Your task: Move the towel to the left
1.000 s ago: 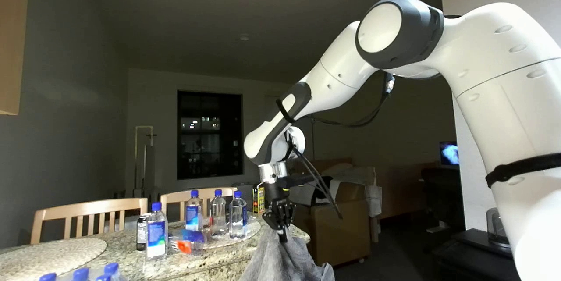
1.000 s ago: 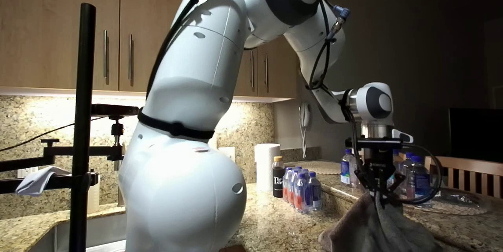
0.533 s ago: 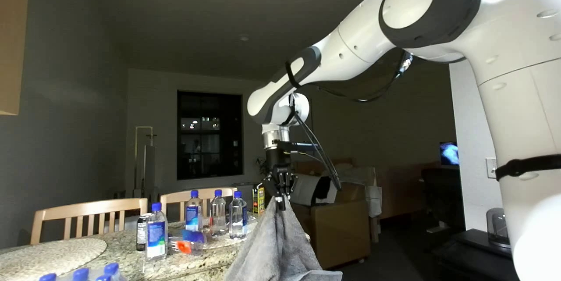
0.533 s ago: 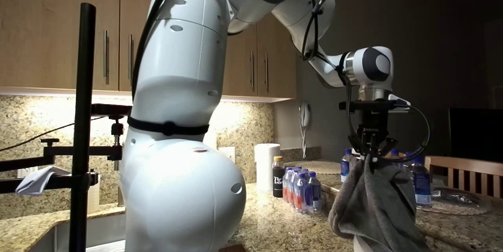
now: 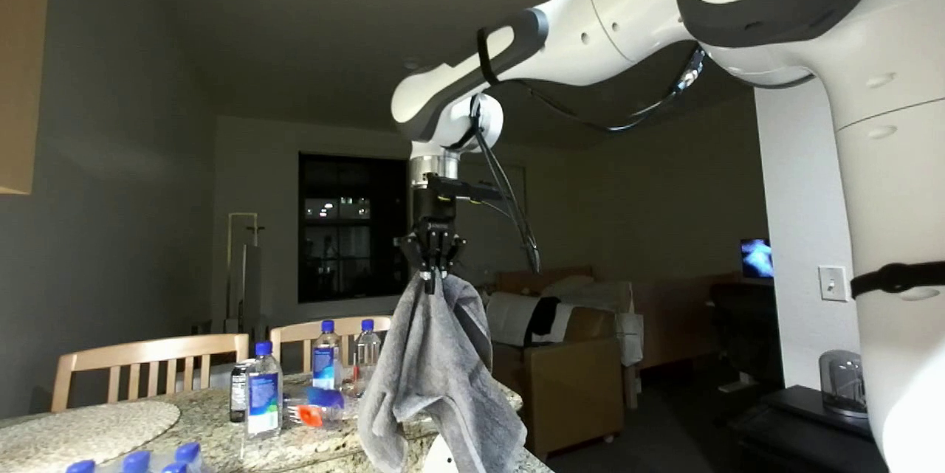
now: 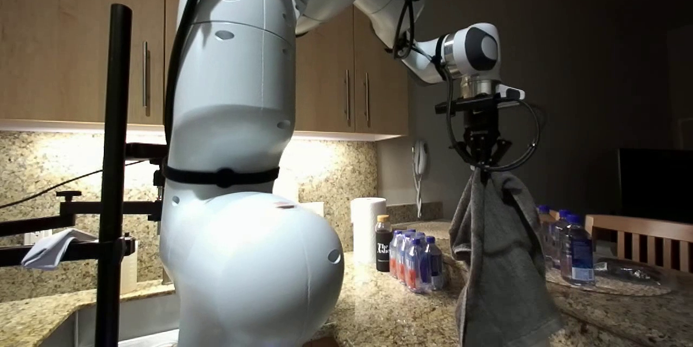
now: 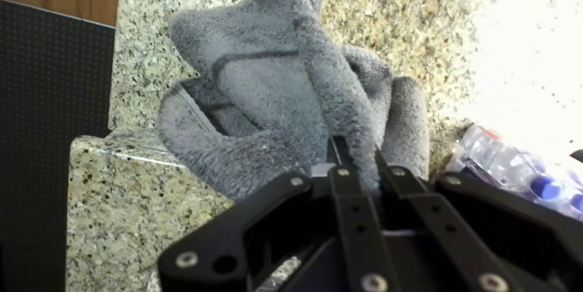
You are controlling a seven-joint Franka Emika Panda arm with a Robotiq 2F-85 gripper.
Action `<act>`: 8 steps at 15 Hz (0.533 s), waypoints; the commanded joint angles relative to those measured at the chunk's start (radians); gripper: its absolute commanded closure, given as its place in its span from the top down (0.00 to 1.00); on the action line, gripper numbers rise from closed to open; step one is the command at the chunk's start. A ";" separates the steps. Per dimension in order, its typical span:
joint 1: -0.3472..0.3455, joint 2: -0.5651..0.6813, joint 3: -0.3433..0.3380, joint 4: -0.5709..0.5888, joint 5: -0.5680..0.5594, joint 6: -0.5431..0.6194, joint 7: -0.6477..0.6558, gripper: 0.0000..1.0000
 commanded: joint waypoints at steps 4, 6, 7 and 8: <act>0.065 0.022 0.063 0.171 -0.003 0.014 0.221 0.09; 0.089 0.034 0.085 0.218 -0.001 0.024 0.277 0.09; 0.103 0.042 0.097 0.239 0.001 0.025 0.299 0.09; 0.116 0.049 0.108 0.252 -0.003 0.033 0.319 0.08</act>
